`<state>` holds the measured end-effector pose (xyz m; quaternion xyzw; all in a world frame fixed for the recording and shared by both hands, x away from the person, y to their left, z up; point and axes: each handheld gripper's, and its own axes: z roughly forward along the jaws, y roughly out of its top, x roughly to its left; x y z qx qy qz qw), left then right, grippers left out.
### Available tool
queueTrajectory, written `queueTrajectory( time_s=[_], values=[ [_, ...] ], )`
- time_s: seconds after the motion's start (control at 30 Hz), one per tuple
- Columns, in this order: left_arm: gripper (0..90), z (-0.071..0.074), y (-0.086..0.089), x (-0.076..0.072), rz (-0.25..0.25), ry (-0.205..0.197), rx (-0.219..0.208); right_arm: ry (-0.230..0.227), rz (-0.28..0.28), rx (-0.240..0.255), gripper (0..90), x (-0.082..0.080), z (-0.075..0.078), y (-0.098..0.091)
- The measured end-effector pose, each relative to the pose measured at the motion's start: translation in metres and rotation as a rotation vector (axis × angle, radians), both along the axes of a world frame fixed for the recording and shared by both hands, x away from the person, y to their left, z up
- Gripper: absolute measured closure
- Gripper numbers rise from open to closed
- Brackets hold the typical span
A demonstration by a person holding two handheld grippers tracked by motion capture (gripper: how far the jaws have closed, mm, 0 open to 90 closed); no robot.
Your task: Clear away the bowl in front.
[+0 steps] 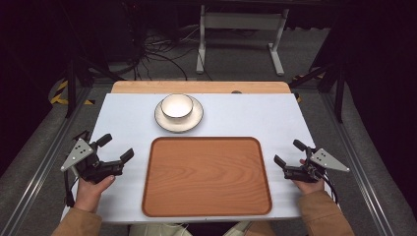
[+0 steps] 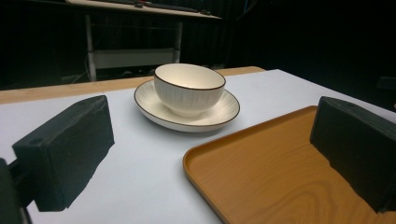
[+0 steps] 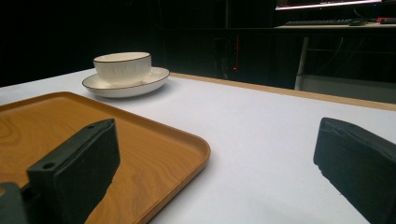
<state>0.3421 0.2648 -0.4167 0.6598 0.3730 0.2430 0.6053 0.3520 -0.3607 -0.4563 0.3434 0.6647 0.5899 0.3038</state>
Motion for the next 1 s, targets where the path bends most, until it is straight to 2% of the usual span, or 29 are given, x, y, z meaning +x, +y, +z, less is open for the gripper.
queueTrajectory(
  time_s=[0.13, 0.23, 0.4, 0.73, 1.0],
  values=[
    [0.5, 0.006, -0.001, -0.001, 0.003, -0.002, 0.008, 0.0, 0.0, 0.0, 0.9, 0.0, 0.0, 0.0],
    [0.5, 0.009, -0.001, -0.001, 0.011, 0.008, -0.007, 0.0, 0.0, 0.0, 0.9, 0.0, 0.0, 0.0],
    [0.6, 0.016, 0.001, -0.001, 0.034, -0.001, 0.002, 0.001, 0.0, 0.003, 0.9, 0.0, 0.0, 0.0],
    [2.2, 0.023, 0.004, 0.0, 0.053, 0.005, 0.014, 0.002, -0.001, 0.005, 0.8, 0.0, 0.0, 0.0],
    [4.1, 0.028, 0.005, 0.005, 0.028, 0.012, 0.01, 0.003, -0.001, 0.009, 0.8, 0.0, 0.0, 0.0]
  ],
)
